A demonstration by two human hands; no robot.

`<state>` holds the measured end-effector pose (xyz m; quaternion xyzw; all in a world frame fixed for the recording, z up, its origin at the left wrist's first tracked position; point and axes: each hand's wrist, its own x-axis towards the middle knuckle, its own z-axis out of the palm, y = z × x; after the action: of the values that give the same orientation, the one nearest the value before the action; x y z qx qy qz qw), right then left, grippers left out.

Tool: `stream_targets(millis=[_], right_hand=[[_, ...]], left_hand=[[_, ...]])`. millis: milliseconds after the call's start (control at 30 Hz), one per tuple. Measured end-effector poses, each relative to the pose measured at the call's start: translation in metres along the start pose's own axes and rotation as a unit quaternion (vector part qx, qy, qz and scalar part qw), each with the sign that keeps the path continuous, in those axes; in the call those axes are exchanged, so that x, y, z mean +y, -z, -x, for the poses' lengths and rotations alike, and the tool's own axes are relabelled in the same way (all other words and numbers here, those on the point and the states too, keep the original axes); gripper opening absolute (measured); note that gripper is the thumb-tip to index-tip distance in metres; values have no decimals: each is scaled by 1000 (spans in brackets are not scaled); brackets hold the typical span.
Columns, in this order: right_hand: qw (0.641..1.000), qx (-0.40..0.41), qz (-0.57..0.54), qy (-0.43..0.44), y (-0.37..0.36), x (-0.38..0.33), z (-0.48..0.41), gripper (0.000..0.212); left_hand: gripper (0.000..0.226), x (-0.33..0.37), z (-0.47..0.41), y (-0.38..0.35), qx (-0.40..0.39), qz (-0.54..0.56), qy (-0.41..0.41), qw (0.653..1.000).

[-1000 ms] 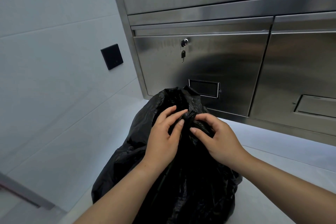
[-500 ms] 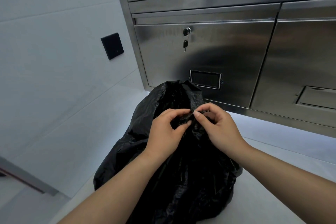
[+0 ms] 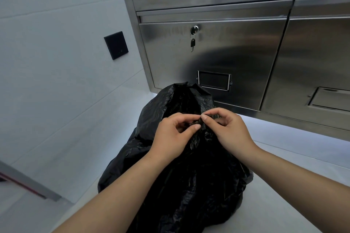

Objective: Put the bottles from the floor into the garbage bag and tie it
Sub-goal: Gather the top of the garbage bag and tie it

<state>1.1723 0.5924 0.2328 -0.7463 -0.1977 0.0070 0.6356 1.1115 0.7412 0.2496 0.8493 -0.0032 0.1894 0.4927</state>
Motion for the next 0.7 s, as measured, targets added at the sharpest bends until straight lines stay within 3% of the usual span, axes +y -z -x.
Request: stream_targets(millis=[167,267,333,433,567,700], right_hand=[[997,-72,-22,-8,-2,-4,3,13],[994,-101,-38,-23,-3,-8,5,17],[989,-128,-58,-38,-4,-11,6,31],[990,-126,66,-21,-4,-10,5,48],[991,-81,105,-4,-2,-16,0,16],[991,-81,100,29,5,-19,-8,4]], left_hand=[[38,2,-2,5,7,5,-13,1000],[35,3,-3,7,13,4,-19,1000],[30,3,-5,9,24,1,-16,1000],[29,5,-6,14,29,8,-10,999],[31,10,-7,18,41,40,-5,998],[33,15,-11,18,58,57,-2,997]])
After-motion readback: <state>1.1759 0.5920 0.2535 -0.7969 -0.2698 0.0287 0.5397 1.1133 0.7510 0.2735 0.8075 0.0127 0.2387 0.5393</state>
